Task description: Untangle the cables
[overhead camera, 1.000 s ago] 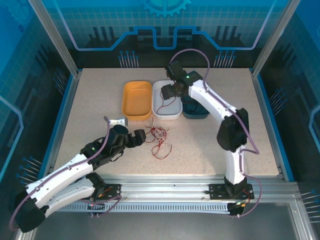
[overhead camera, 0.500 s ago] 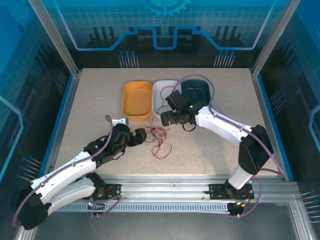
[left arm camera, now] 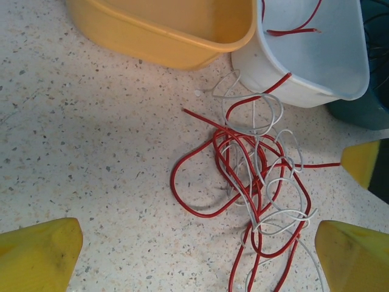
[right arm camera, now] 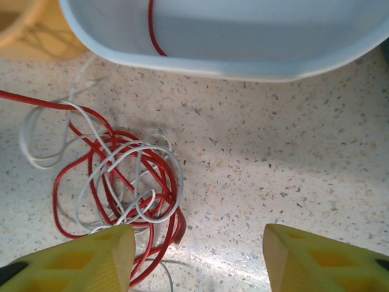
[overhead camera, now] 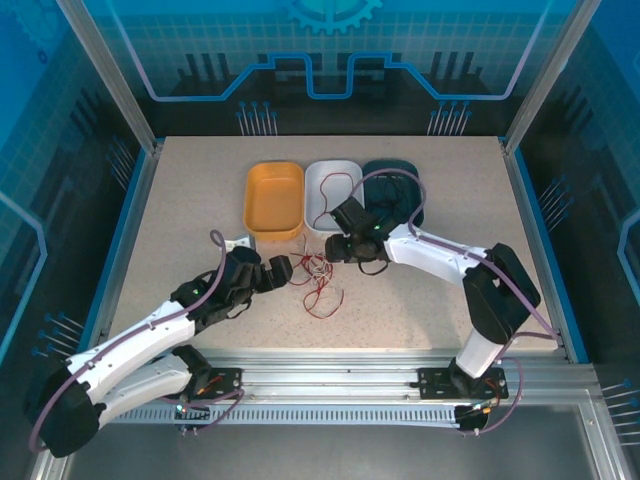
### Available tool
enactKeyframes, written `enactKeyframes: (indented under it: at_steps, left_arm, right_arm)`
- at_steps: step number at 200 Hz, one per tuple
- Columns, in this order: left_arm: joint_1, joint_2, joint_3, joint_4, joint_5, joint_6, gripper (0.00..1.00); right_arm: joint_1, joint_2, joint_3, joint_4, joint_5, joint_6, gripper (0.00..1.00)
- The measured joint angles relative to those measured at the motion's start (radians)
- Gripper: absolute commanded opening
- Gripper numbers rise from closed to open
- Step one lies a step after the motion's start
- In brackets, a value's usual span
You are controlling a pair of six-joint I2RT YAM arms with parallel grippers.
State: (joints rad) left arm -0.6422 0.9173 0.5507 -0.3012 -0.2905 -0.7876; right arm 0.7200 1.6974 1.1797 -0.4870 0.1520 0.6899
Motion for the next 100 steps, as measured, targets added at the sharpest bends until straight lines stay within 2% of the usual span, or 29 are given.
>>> enactKeyframes:
  at_steps: [100]
  left_arm:
    - [0.014,-0.002,-0.016,0.019,0.007,-0.005,0.99]
  right_arm:
    - [0.0,0.07,0.006,0.04,-0.032,0.026,0.28]
